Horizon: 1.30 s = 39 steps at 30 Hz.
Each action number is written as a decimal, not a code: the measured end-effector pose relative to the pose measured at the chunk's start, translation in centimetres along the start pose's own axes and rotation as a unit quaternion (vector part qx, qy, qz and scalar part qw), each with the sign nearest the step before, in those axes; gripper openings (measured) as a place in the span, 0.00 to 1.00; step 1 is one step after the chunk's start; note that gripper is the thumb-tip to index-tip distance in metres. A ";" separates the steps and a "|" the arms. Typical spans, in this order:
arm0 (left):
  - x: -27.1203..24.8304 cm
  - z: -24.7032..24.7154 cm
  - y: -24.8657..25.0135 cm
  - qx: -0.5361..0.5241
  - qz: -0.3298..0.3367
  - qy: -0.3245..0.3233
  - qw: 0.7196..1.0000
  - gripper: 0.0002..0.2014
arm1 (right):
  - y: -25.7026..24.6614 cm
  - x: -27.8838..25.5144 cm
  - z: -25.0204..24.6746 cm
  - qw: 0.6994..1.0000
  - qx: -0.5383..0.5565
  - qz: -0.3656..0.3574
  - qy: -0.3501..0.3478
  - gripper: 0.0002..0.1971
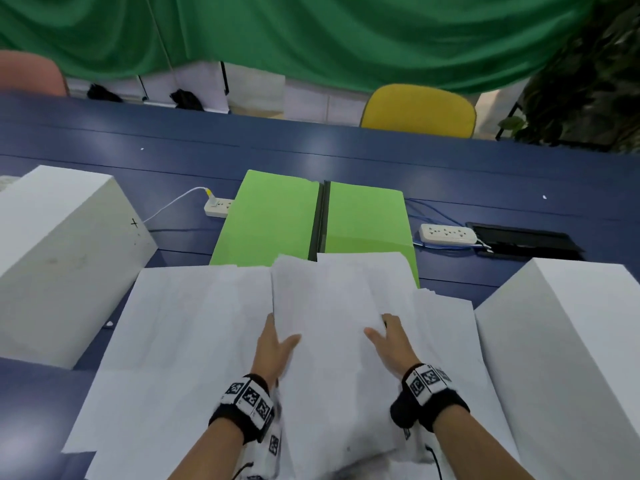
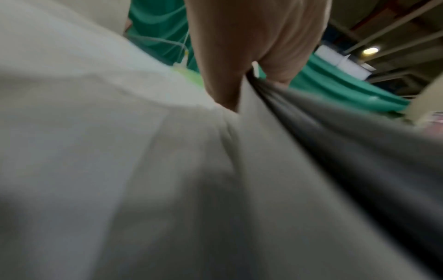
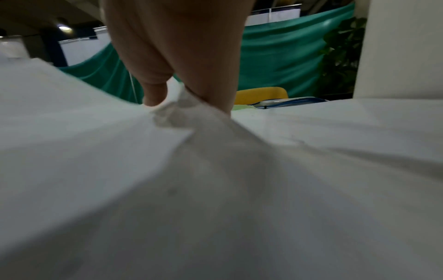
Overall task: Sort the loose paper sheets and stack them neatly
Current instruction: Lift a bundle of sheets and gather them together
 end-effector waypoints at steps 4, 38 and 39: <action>0.0 -1.7 7.4 -0.075 0.137 -0.034 0.987 0.24 | -3.2 -0.6 -2.6 0.959 0.283 0.005 -0.023 0.34; 5.1 -5.9 5.3 0.014 -0.012 0.067 0.998 0.15 | -10.9 -1.5 -5.1 0.986 0.150 -0.038 0.068 0.08; 5.0 -5.5 4.0 0.091 -0.044 0.032 0.994 0.14 | -9.9 -1.4 -5.1 0.990 0.133 -0.013 0.052 0.09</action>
Point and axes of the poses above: each hand's wrist, its own x-axis towards the middle knuckle, its own z-axis out of the palm, y = z × x, the point moved 2 cm from there along x, towards the middle knuckle, and after that the axes turned 1 degree about x, right-handed, at the moved point
